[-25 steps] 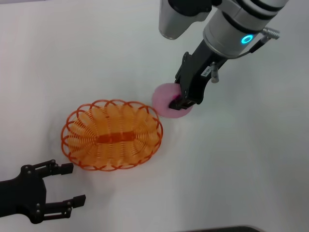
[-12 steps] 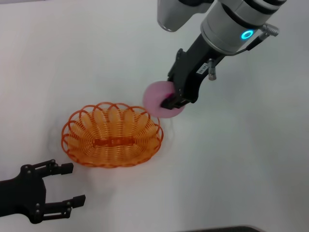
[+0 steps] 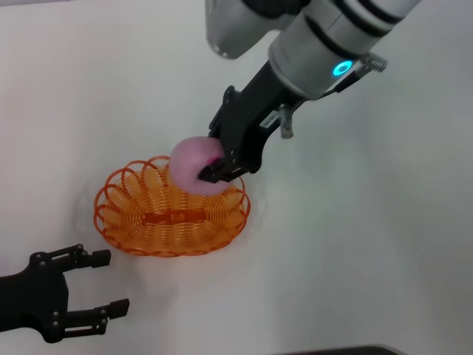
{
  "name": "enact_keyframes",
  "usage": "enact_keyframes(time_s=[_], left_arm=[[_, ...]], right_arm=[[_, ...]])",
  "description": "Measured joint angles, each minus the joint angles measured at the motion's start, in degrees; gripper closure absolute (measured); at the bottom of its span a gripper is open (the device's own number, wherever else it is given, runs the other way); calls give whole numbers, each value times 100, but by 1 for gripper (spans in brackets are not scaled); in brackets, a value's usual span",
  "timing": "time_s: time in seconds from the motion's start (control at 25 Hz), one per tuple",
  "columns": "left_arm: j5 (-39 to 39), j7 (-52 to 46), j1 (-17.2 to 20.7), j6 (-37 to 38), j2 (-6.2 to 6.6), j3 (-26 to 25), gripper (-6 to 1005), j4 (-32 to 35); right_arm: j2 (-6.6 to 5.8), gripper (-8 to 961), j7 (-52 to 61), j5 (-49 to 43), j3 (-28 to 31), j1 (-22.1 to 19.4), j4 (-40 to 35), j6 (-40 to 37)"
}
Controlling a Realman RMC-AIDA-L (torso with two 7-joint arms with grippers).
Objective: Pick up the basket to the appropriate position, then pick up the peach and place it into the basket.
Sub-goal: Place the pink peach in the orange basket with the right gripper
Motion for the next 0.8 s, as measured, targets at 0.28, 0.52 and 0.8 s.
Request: enact_keyframes(time_s=[0.28, 0.52, 0.8], left_arm=[[0, 0, -17, 49, 0, -5, 173, 0], [0, 0, -15, 59, 0, -8, 174, 0], [0, 0, -6, 62, 0, -5, 173, 0]], right_arm=[[1, 498, -68, 252, -398, 2, 294, 426], [-6, 292, -101, 292, -468, -29, 346, 555], [-14, 85, -278, 543, -437, -201, 331, 673]])
